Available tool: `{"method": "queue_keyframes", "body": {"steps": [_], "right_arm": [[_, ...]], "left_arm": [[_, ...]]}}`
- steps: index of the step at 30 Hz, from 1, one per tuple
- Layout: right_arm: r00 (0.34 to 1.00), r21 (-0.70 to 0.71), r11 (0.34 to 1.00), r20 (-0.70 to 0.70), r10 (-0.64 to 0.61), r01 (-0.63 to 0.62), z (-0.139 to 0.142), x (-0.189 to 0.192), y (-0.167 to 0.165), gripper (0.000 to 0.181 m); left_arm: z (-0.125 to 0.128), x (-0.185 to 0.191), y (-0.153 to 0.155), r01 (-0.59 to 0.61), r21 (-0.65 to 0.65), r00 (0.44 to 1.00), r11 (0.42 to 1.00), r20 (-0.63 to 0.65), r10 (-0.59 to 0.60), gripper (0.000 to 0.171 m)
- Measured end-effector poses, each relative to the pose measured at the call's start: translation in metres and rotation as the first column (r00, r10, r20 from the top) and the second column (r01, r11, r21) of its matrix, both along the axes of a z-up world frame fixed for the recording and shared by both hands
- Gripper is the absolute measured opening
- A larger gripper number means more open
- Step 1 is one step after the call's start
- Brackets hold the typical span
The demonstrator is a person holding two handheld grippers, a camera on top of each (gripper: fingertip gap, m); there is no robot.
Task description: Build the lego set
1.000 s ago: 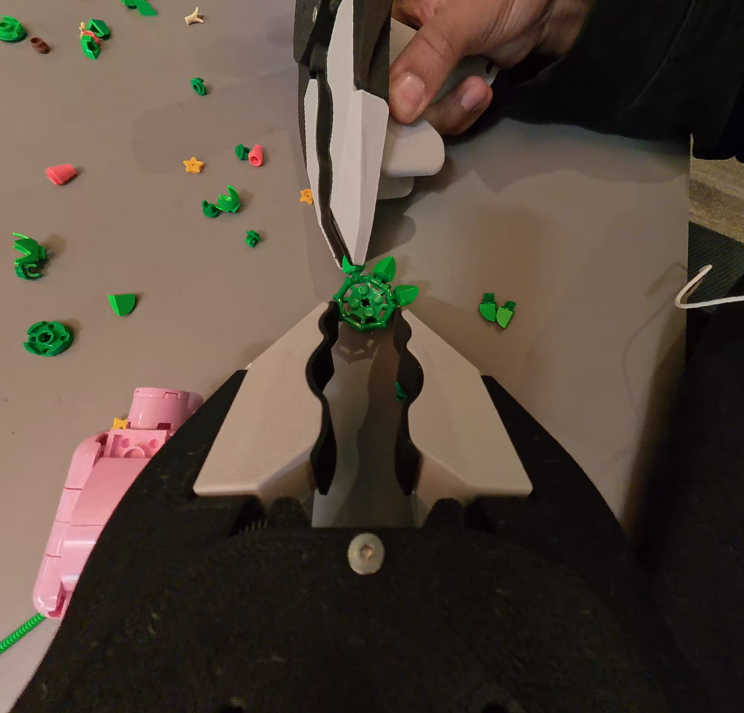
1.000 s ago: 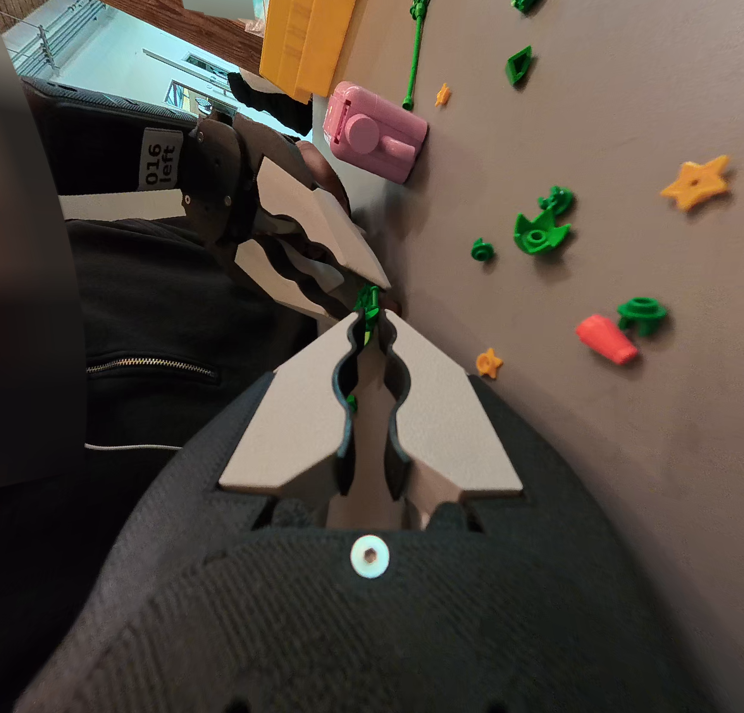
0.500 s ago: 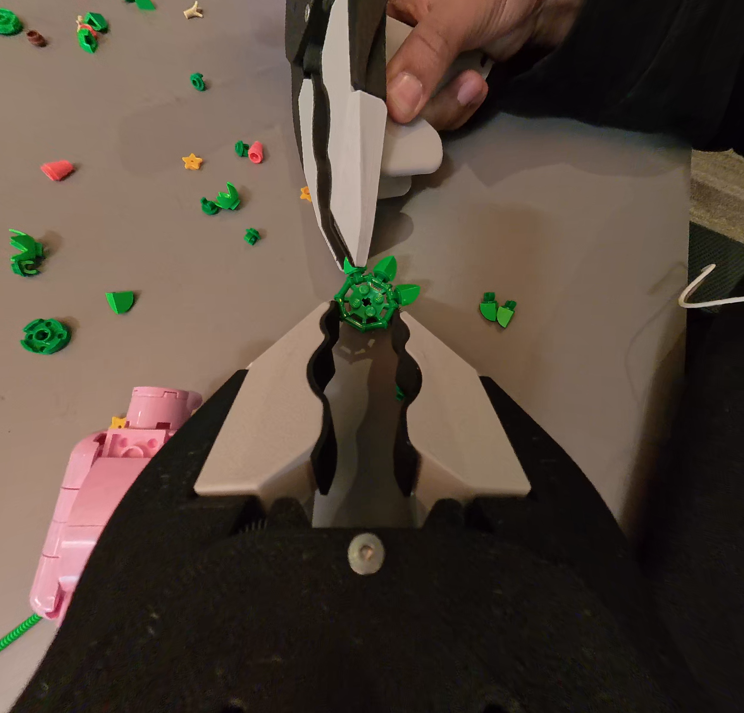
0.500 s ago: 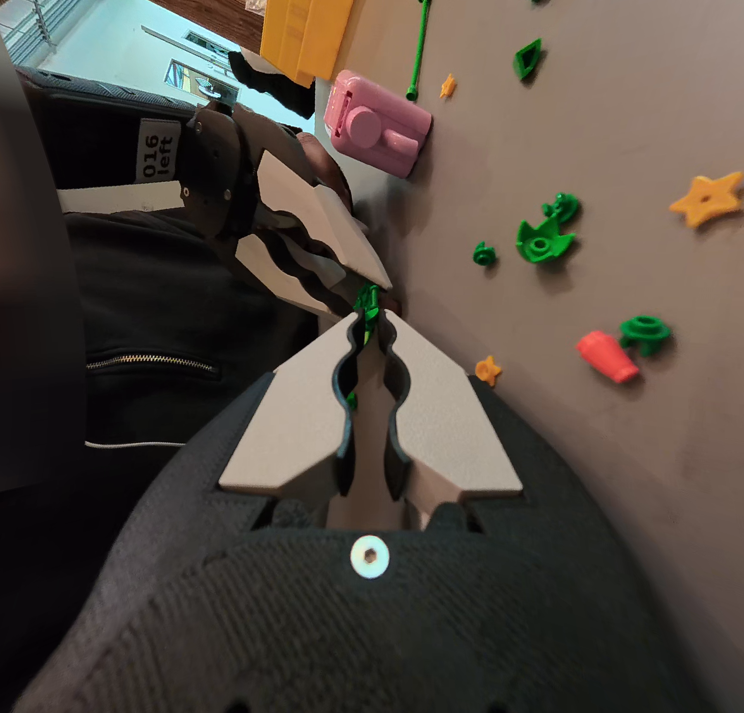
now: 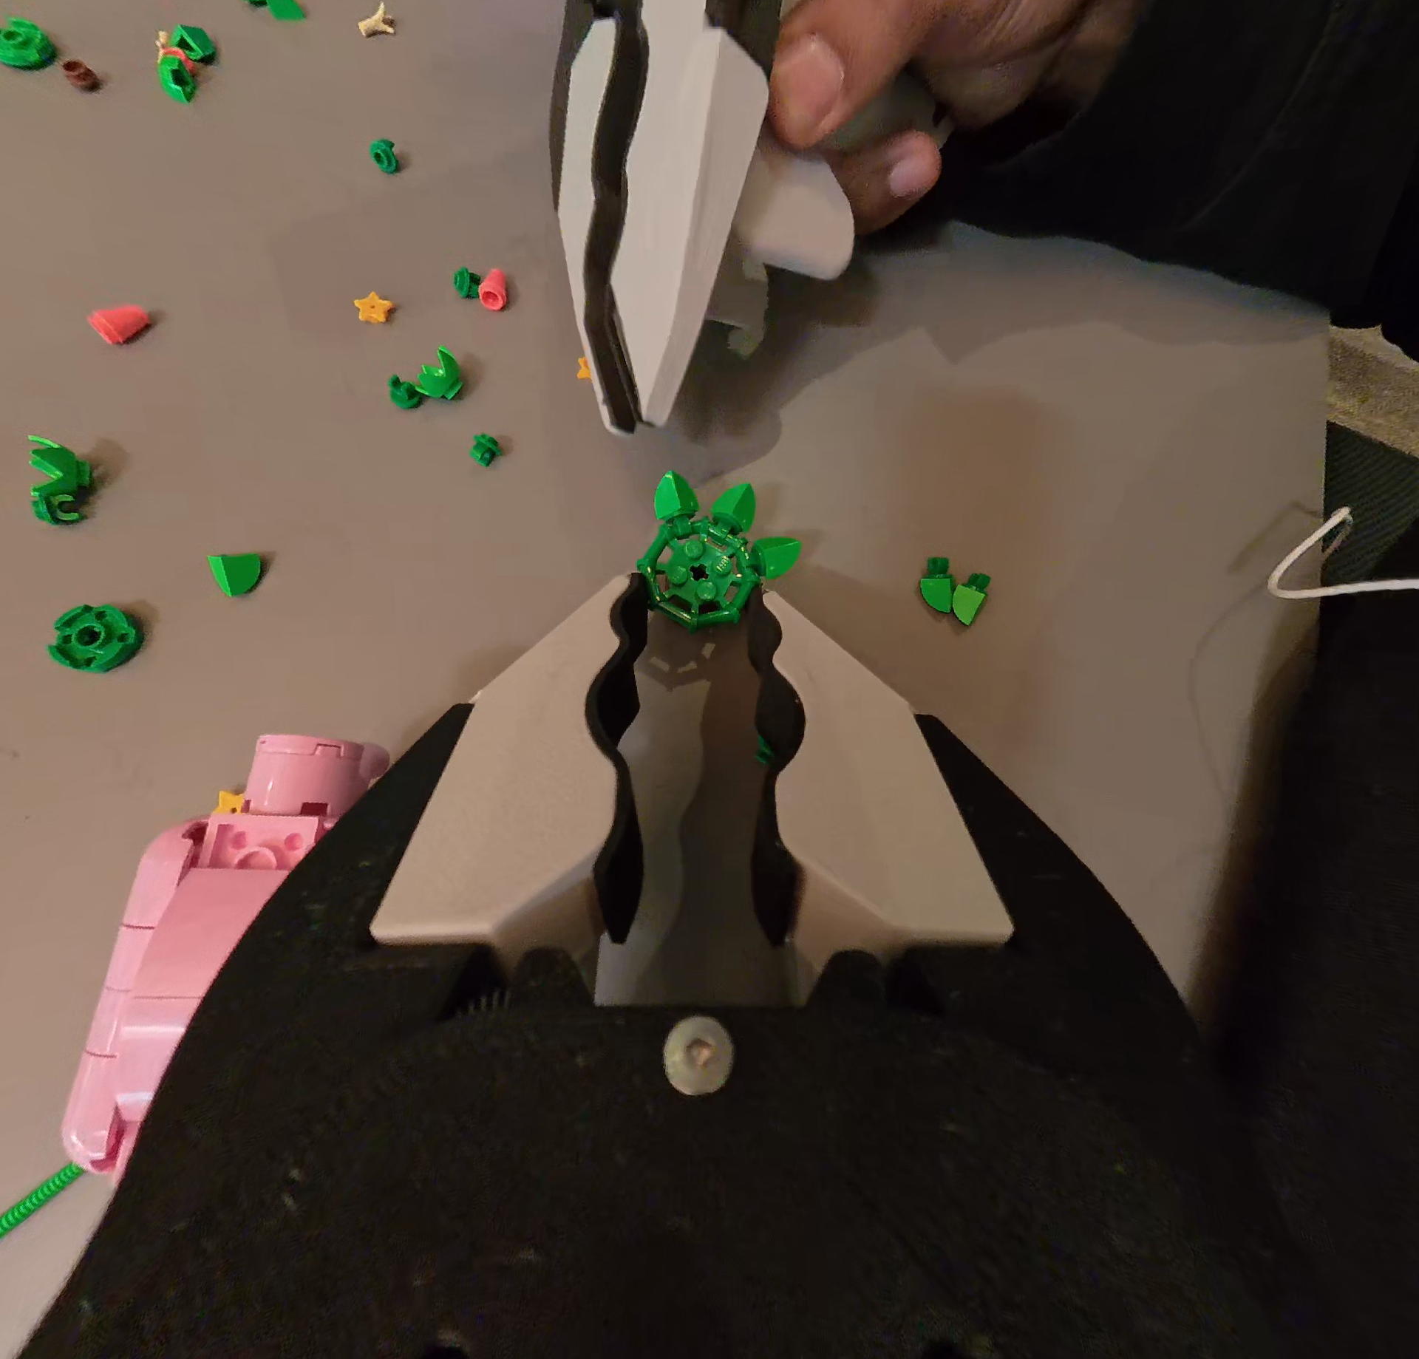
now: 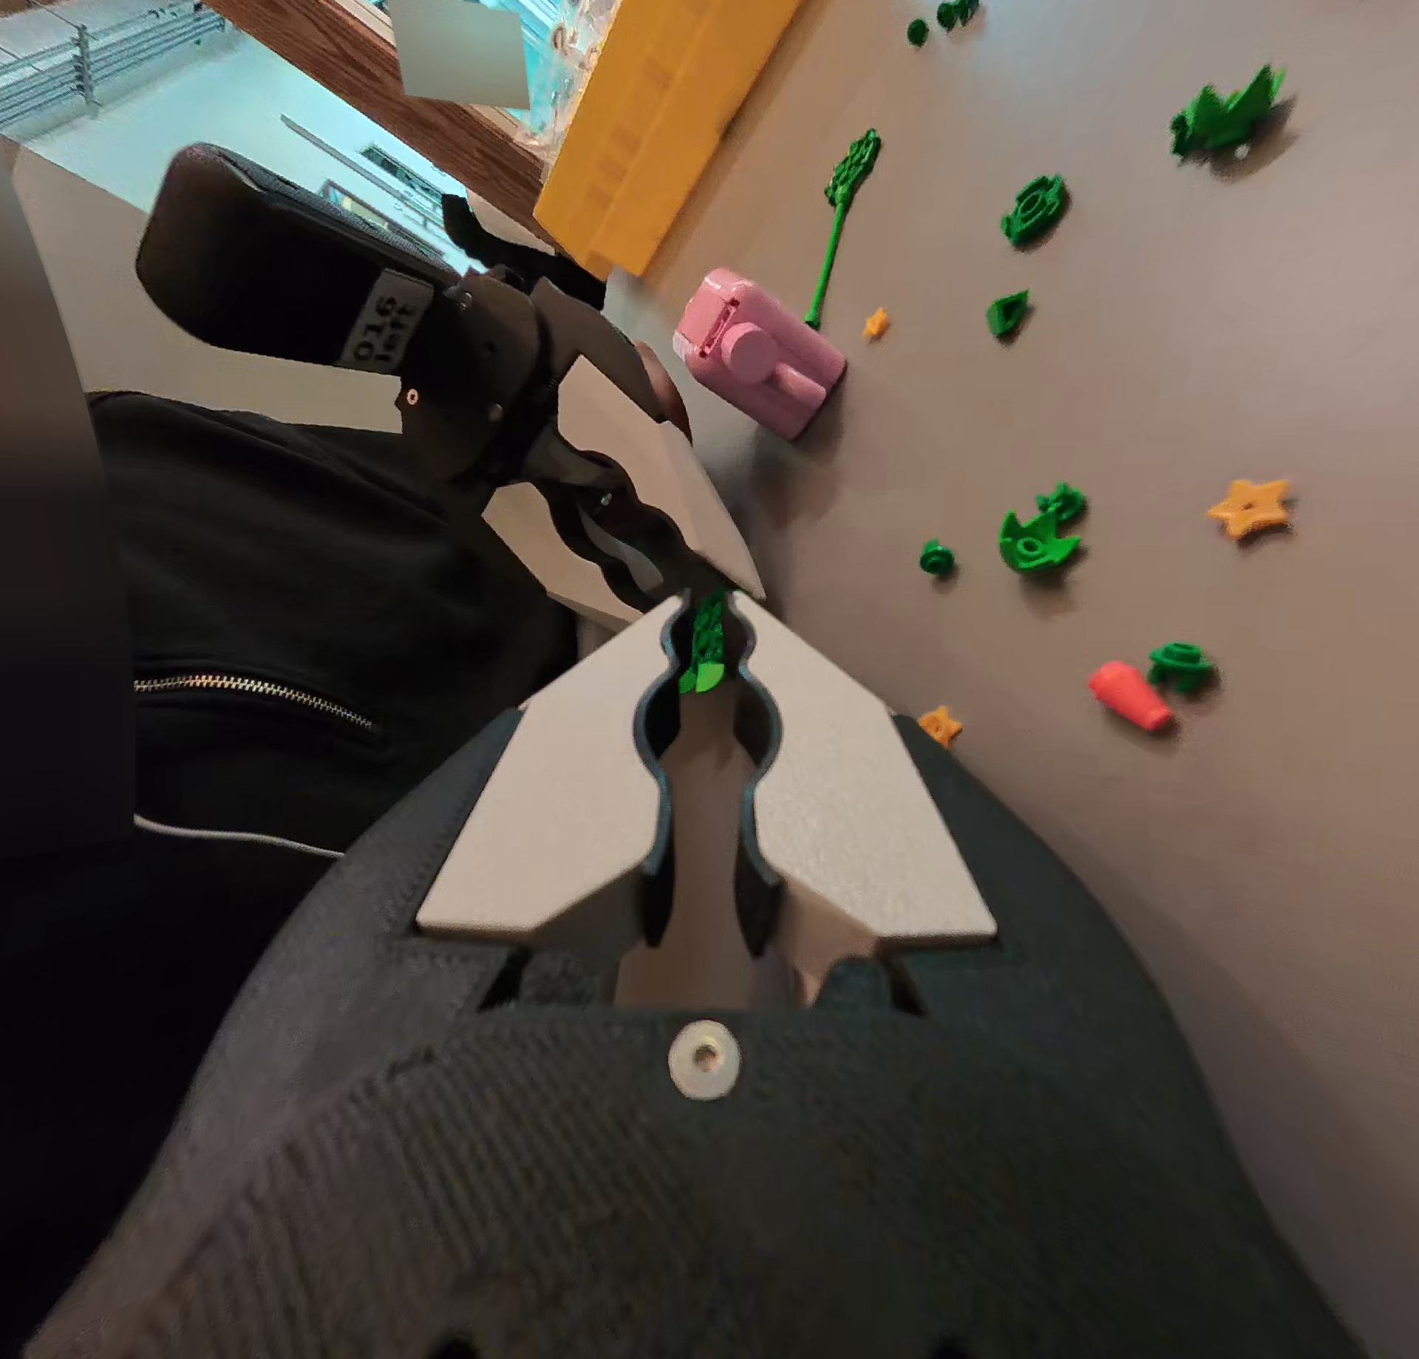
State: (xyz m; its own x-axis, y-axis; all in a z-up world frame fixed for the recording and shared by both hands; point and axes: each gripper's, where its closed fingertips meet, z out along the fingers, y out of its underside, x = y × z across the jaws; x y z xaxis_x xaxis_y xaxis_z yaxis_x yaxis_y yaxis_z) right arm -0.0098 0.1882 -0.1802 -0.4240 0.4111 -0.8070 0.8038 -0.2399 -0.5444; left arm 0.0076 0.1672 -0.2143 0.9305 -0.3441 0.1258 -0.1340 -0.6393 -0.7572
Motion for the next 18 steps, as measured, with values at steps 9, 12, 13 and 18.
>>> {"method": "queue_keyframes", "body": {"steps": [9, 12, 13, 18], "right_arm": [[0.991, 0.152, 0.987, -0.121, 0.062, -0.043, 0.0, 0.003, -0.006, 0.013], [0.99, 0.185, 0.982, -0.126, 0.067, -0.043, -0.002, 0.003, -0.006, 0.013], [0.991, 0.191, 0.981, -0.118, 0.063, -0.04, -0.004, 0.002, -0.006, 0.012], [0.996, 0.217, 0.975, -0.074, 0.059, -0.042, -0.012, 0.003, -0.006, 0.004]], "left_arm": [[-0.001, 0.001, 0.0, 0.003, -0.006, 1.0, 1.0, 0.011, -0.003, 0.022], [-0.001, 0.001, 0.0, 0.005, -0.007, 1.0, 1.0, 0.012, -0.005, 0.022], [-0.001, 0.001, 0.0, 0.005, -0.008, 1.0, 1.0, 0.012, -0.005, 0.022], [-0.002, 0.0, 0.0, 0.005, -0.01, 1.0, 1.0, 0.011, -0.005, 0.022]]}}
